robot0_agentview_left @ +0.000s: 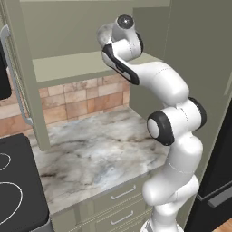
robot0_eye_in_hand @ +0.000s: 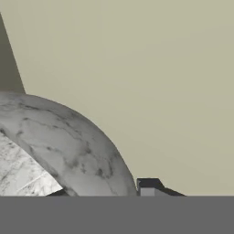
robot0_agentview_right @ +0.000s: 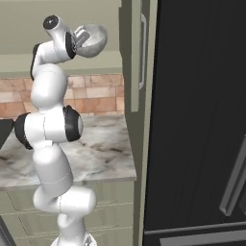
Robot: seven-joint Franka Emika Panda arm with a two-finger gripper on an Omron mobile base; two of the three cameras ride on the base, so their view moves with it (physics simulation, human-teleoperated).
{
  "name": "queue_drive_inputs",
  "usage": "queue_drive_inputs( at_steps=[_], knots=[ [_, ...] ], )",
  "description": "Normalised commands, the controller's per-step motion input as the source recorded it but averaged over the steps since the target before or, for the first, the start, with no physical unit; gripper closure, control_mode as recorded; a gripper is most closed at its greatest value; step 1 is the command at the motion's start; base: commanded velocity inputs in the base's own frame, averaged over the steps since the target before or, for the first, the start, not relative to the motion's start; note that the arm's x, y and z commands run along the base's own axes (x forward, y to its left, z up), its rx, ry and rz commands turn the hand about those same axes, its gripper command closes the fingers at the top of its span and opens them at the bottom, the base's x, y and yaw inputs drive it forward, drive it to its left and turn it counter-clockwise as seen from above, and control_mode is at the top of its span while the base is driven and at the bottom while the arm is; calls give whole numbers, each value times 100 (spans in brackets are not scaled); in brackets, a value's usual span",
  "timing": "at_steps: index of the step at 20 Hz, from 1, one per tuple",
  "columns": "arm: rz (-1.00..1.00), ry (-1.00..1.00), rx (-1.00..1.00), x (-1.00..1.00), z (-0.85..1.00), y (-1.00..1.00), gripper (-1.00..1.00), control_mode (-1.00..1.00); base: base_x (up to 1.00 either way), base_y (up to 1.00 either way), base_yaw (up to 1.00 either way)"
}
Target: Move the bowls from the cabinet to the plates on the dining table.
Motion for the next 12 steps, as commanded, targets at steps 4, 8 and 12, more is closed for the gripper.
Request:
queue_drive_inputs(
  at_steps=[4, 8, 12],
  knots=[
    [6, 0, 0, 1, 0, -33, 100, -100, 0, 0, 0],
    [7, 0, 0, 0, 10, -37, 100, -100, 0, 0, 0],
    [5, 0, -6, -11, 37, -24, 100, -100, 0, 0, 0]
  ],
)
